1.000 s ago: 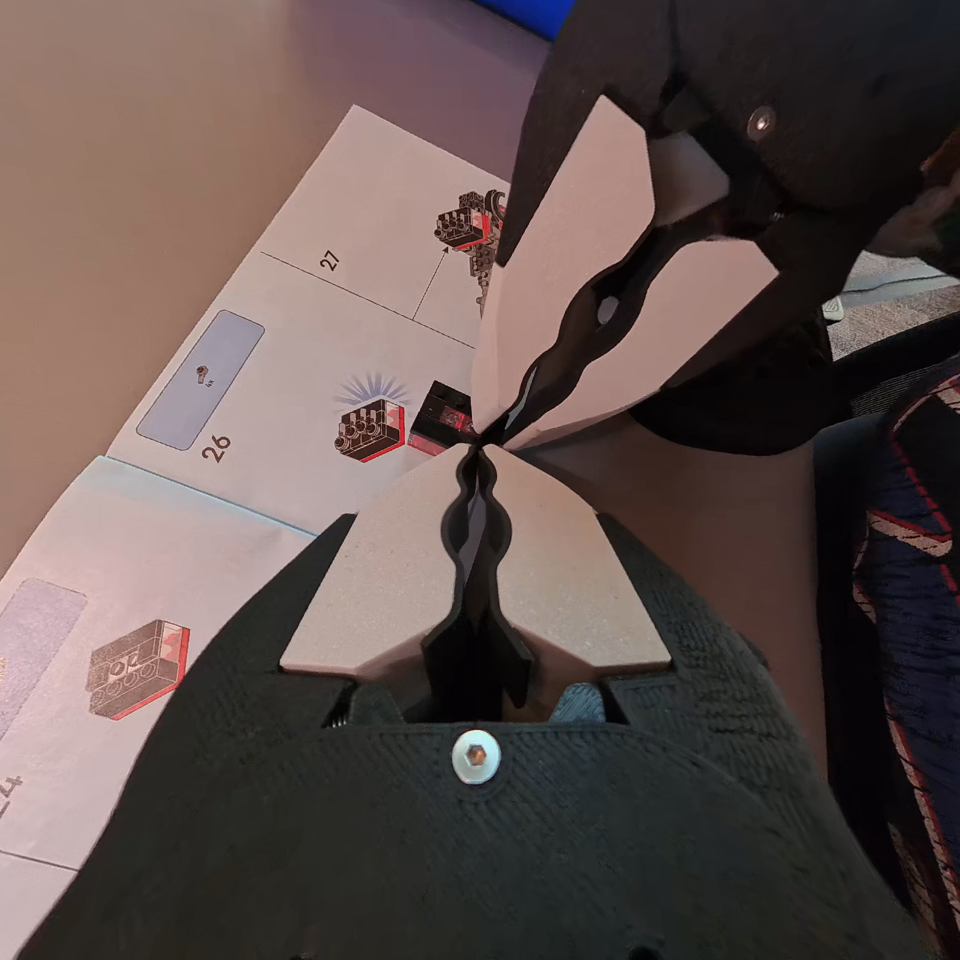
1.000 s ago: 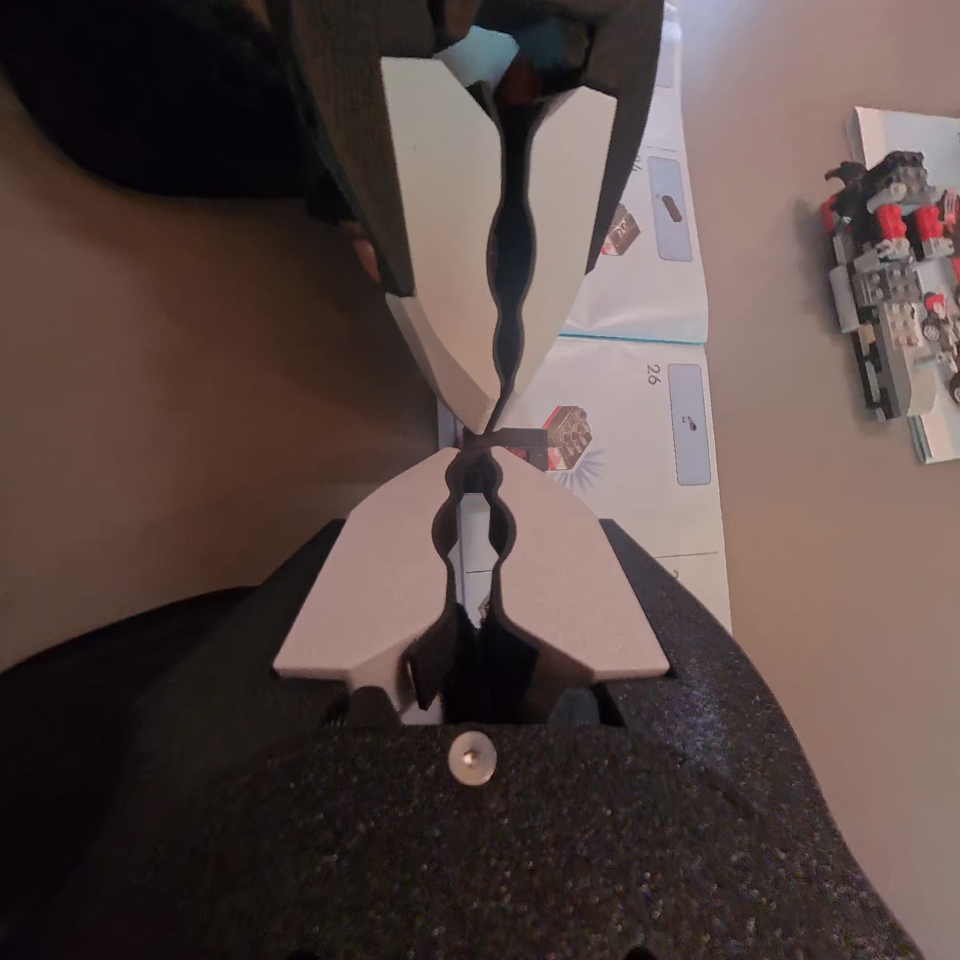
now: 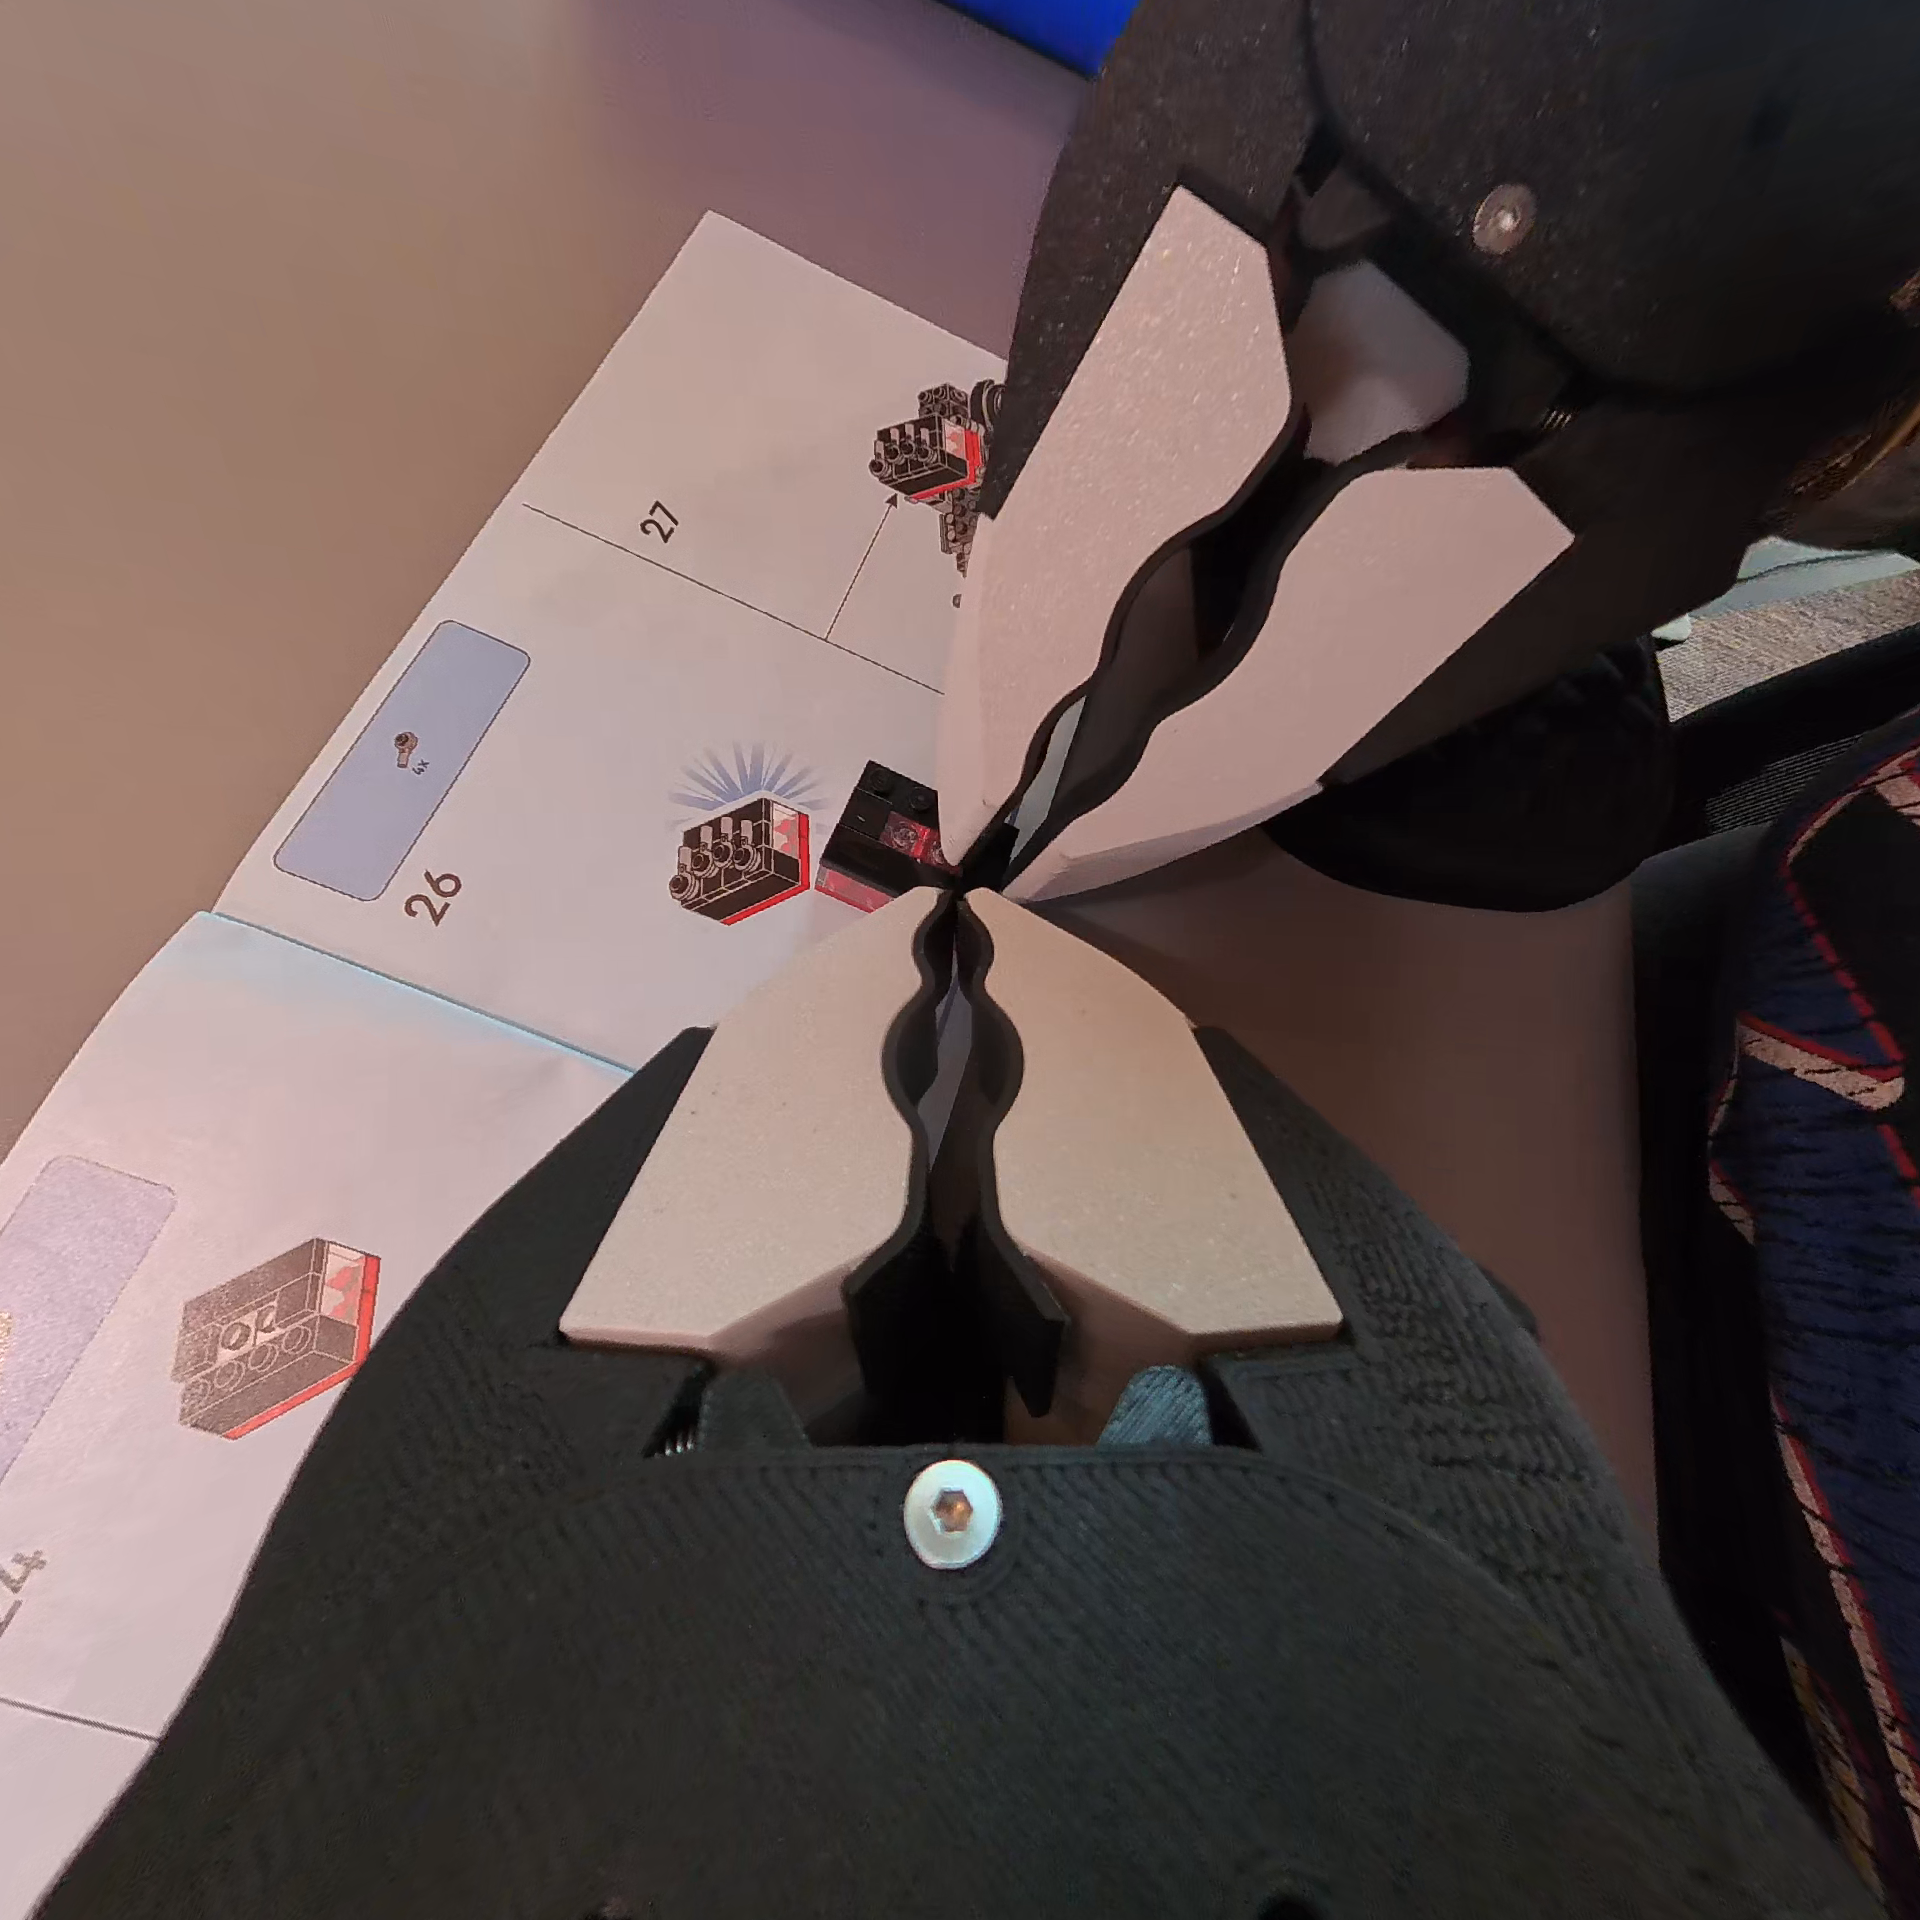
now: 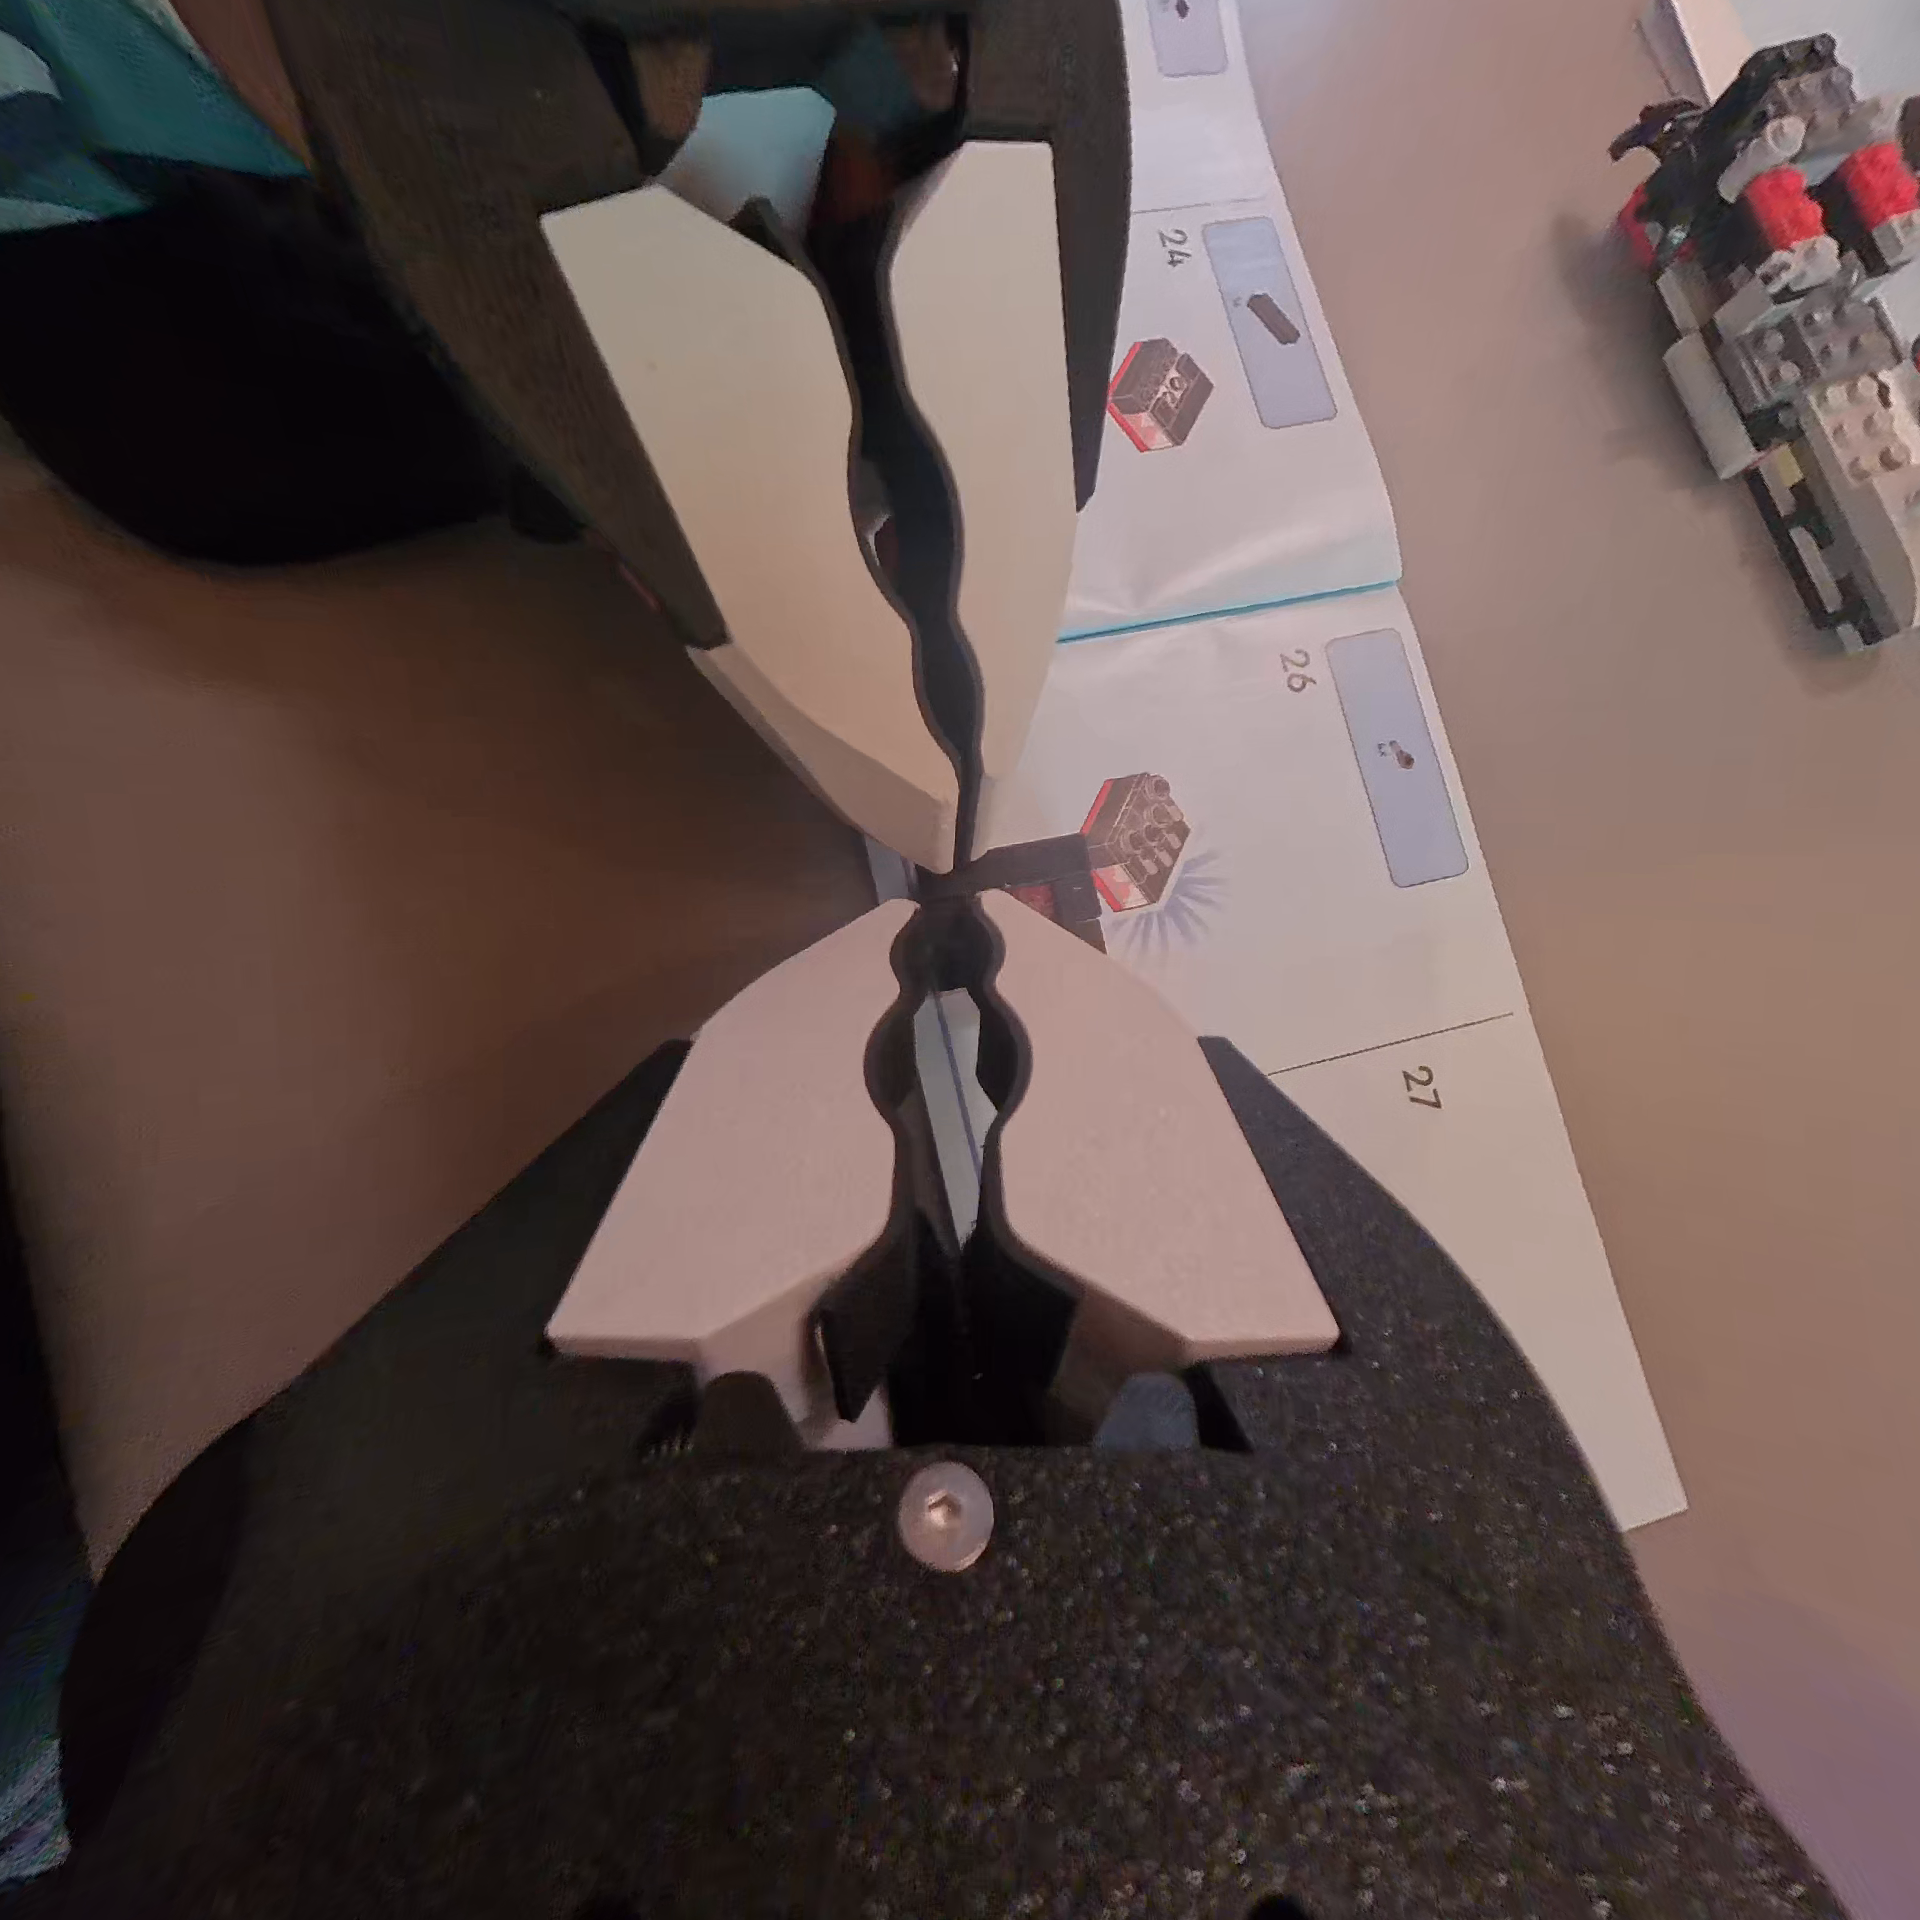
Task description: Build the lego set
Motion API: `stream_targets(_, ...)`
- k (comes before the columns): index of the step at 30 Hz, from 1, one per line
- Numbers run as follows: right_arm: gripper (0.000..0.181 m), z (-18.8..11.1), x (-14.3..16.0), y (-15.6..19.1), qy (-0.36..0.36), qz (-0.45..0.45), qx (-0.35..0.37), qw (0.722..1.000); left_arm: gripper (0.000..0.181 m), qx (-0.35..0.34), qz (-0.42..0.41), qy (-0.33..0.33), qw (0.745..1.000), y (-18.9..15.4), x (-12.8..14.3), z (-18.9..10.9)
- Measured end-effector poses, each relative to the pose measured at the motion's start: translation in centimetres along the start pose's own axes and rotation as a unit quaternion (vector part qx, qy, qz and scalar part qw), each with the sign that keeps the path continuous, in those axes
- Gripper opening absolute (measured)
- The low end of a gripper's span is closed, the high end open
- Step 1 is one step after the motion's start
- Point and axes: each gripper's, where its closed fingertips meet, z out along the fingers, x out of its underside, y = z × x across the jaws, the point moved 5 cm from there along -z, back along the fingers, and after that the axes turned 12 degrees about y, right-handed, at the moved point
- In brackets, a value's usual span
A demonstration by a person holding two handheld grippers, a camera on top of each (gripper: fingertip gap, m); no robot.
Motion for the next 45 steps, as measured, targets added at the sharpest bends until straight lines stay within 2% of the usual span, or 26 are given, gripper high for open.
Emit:
stream_targets(4,0.007,0.0,0.0,0.0,-0.002,0.019,0.002,1.000,0.001,0.000,0.000,0.000,1.000,0.0,0.0,0.0)
stream_targets(12,0.007,0.0,0.0,0.0,0.002,-0.050,0.006,0.999,0.001,0.002,-0.001,0.000,1.000,0.0,0.0,0.0)
stream_targets(17,0.007,0.0,-0.1,-0.1,0.003,-0.061,0.004,0.998,0.001,0.003,-0.002,0.000,1.000,0.0,0.0,0.0)
stream_targets(20,0.008,-0.1,0.0,-0.2,-0.012,-0.051,-0.015,0.999,0.001,0.007,-0.003,0.002,1.000,0.0,0.0,0.0)
stream_targets(23,0.011,-1.3,-0.2,-1.2,-0.067,-0.014,-0.048,0.996,0.002,0.017,-0.006,0.004,1.000,0.0,0.0,-0.1)
stream_targets(26,0.009,-1.6,0.4,-2.9,-0.062,-0.006,-0.026,0.998,0.005,0.022,-0.014,-0.016,1.000,0.1,-0.3,-0.6)
stream_targets(29,0.005,-0.9,1.1,-3.5,-0.037,-0.024,-0.021,0.999,0.006,0.007,-0.020,-0.035,0.999,0.5,-0.6,-1.1)
stream_targets(33,0.001,-0.8,0.9,-3.4,-0.065,-0.014,-0.043,0.997,0.005,-0.038,0.005,-0.036,0.999,0.8,-0.9,-1.0)
stream_targets(37,0.000,-0.3,0.4,-3.3,-0.078,-0.016,-0.044,0.996,0.015,-0.035,0.028,-0.014,0.999,0.3,-0.8,-0.3)
stream_targets(45,0.000,0.4,0.2,-3.0,-0.076,-0.019,-0.058,0.995,0.016,-0.052,0.015,0.000,0.999,0.7,-0.7,0.2)
